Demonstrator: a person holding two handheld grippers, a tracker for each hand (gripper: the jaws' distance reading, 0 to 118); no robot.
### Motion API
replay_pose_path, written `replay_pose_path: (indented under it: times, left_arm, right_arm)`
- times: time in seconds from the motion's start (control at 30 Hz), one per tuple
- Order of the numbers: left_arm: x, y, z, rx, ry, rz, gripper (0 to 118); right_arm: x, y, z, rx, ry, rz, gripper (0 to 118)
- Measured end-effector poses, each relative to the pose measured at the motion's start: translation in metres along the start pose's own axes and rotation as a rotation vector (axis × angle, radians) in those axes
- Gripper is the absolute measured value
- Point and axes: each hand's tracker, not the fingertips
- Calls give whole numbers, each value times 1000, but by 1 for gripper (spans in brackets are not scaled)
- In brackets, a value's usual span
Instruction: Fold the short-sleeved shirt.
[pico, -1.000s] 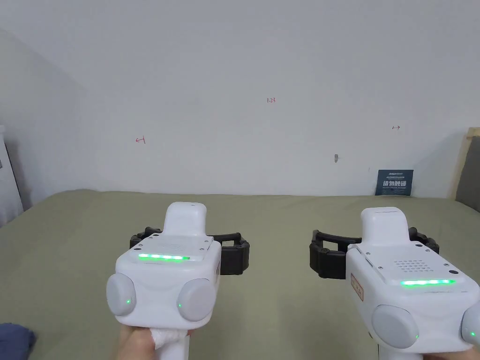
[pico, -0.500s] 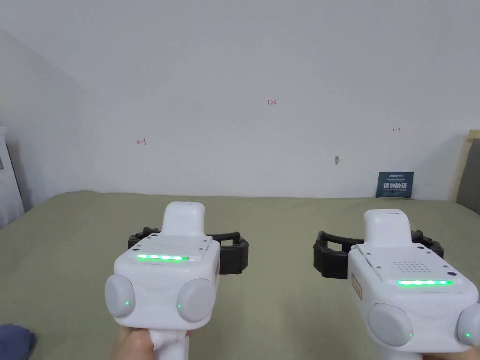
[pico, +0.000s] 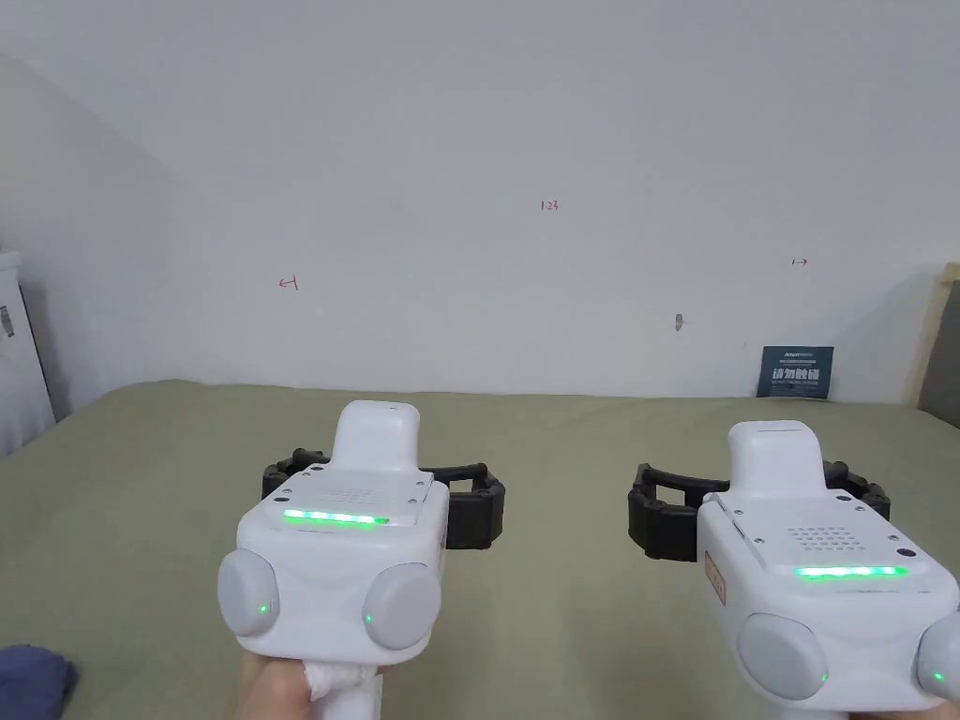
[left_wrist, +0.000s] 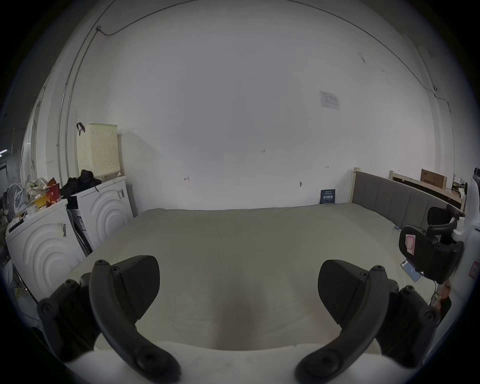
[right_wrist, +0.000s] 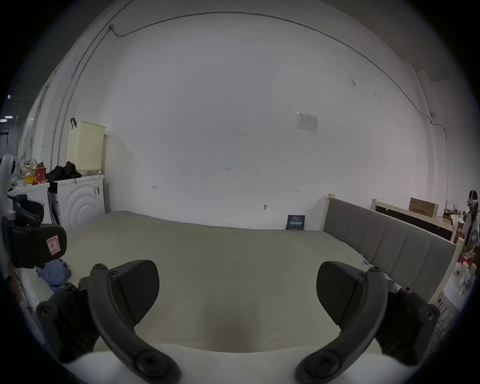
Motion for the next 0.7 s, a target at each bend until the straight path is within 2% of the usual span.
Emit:
replay_pose_path:
  times: [0.57,0.7]
  left_arm:
    - [-6,-1,-3,10,1,24,118]
    - [-5,-1,-3,9,2,19,118]
  right_arm:
    - [-2,-2,-4,3,16,2,118]
    - [2,-2,-11,-31,10,-46,118]
